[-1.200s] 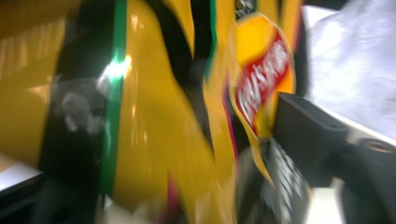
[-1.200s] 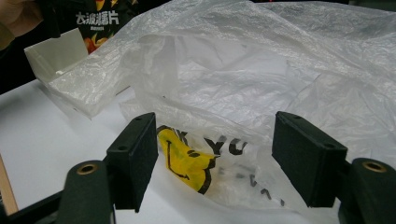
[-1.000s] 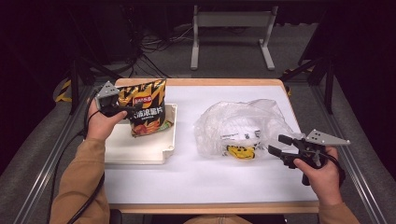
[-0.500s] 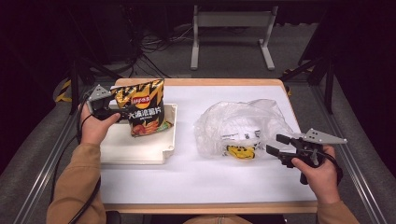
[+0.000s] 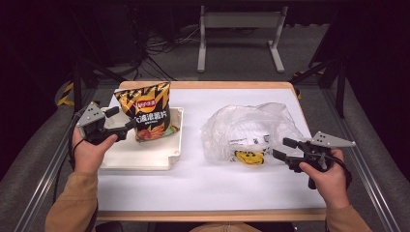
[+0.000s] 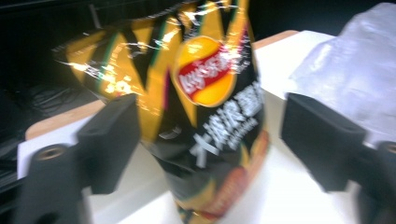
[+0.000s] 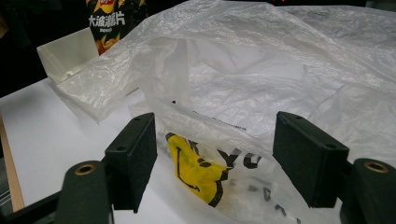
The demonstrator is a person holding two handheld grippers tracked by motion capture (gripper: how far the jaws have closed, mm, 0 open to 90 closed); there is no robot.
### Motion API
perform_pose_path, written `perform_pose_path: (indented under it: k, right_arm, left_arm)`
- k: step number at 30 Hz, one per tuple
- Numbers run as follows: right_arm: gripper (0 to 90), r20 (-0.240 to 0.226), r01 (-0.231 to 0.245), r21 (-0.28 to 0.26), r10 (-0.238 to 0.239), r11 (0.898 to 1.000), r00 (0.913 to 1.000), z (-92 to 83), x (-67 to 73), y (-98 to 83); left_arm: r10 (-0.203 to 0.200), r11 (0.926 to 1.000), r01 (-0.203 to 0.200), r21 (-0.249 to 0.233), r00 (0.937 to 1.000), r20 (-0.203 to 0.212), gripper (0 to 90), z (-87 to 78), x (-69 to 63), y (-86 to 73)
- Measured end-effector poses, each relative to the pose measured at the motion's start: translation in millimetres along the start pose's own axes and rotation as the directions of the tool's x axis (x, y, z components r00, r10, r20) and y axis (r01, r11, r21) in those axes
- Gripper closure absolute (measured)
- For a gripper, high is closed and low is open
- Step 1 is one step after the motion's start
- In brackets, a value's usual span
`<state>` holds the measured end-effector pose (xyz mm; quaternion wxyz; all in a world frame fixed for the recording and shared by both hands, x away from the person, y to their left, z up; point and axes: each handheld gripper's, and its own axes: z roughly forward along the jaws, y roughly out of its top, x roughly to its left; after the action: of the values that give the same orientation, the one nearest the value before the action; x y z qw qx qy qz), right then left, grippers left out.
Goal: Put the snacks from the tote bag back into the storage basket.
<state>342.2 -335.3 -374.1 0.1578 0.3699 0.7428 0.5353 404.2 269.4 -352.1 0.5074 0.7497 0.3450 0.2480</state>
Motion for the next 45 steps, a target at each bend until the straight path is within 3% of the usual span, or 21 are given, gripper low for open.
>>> perform_pose_path:
  k: [1, 2, 3, 6, 8, 11, 17, 19, 25, 30, 33, 36, 40, 45]
  right_arm:
    - [31.3, -0.003, 0.001, 0.003, -0.001, 1.000, 1.0000, 1.3, -0.1, -0.2]
    - [31.3, -0.003, 0.001, 0.003, -0.001, 1.000, 1.0000, 1.3, -0.1, -0.2]
    - [31.3, -0.006, 0.000, 0.006, 0.000, 1.000, 1.0000, 2.5, -0.2, -0.7]
    - [31.3, -0.006, -0.004, 0.011, 0.004, 1.000, 1.0000, 3.7, -1.0, -1.4]
    - [31.3, -0.007, -0.004, 0.010, 0.004, 1.000, 1.0000, 3.7, -1.2, -1.4]
    - [31.3, -0.008, -0.004, 0.010, 0.004, 1.000, 1.0000, 3.5, -1.4, -1.5]
    - [31.3, -0.005, -0.006, 0.006, 0.006, 1.000, 1.0000, 2.6, -2.0, -1.3]
    - [31.3, -0.008, -0.005, 0.007, 0.005, 1.000, 1.0000, 2.3, -1.9, -1.2]
    - [31.4, -0.013, -0.011, 0.008, 0.012, 1.000, 0.9998, 3.0, -2.3, -2.1]
    - [31.4, -0.014, -0.008, 0.006, 0.008, 1.000, 0.9999, 3.0, -1.5, -1.8]
    - [31.3, -0.014, -0.005, 0.004, 0.005, 1.000, 0.9999, 2.7, -1.5, -1.8]
    - [31.3, -0.012, -0.009, 0.002, 0.009, 1.000, 0.9999, 1.9, -1.9, -1.8]
    - [31.3, -0.014, -0.006, 0.005, 0.006, 1.000, 0.9999, 2.7, -1.3, -2.1]
    - [31.3, -0.015, -0.006, 0.005, 0.006, 1.000, 0.9999, 2.5, -0.5, -1.8]
  left_arm:
    - [0.004, 1.0000, -0.004, 0.009, 0.9996, 0.029, 40.8, -3.1, -2.1, -3.8]
    - [0.004, 1.0000, -0.004, 0.009, 0.9996, 0.029, 50.4, -3.1, -2.1, -3.8]
    - [0.007, 0.9999, -0.008, 0.012, 0.9992, 0.040, 50.4, -4.8, -3.7, -6.4]
    - [-0.007, 0.9999, 0.006, 0.013, 0.9933, 0.116, 75.0, -8.8, -7.5, -14.2]
    - [0.015, 0.9991, -0.021, 0.036, 0.9900, 0.140, 88.4, -8.0, -8.9, -20.2]
    - [-0.002, 0.9963, -0.012, 0.085, 0.9876, 0.157, 89.7, 2.2, -6.7, -33.7]
    - [-0.029, 0.9941, 0.010, 0.108, 0.9838, 0.177, 89.8, 17.7, -1.2, -49.3]
    - [-0.032, 0.9830, 0.003, 0.183, 0.9874, 0.155, 89.8, 26.4, -2.2, -54.6]
    - [-0.055, 0.9707, 0.011, 0.240, 0.9826, 0.178, 89.7, 39.4, -1.8, -60.3]
    - [-0.057, 0.9428, 0.012, 0.333, 0.9907, 0.124, 89.7, 56.2, 5.8, -60.5]
    - [-0.075, 0.9347, 0.036, 0.354, 0.9922, 0.099, 89.7, 60.9, 9.1, -60.5]
    - [-0.049, 0.9336, 0.027, 0.357, 0.9975, 0.052, 89.6, 61.1, 11.3, -59.2]
    - [-0.091, 0.9362, 0.082, 0.342, 0.9958, 0.009, 89.5, 60.7, 17.2, -59.2]
    - [-0.109, 0.9395, 0.101, 0.327, 0.9940, 0.006, 87.8, 61.3, 18.8, -59.0]
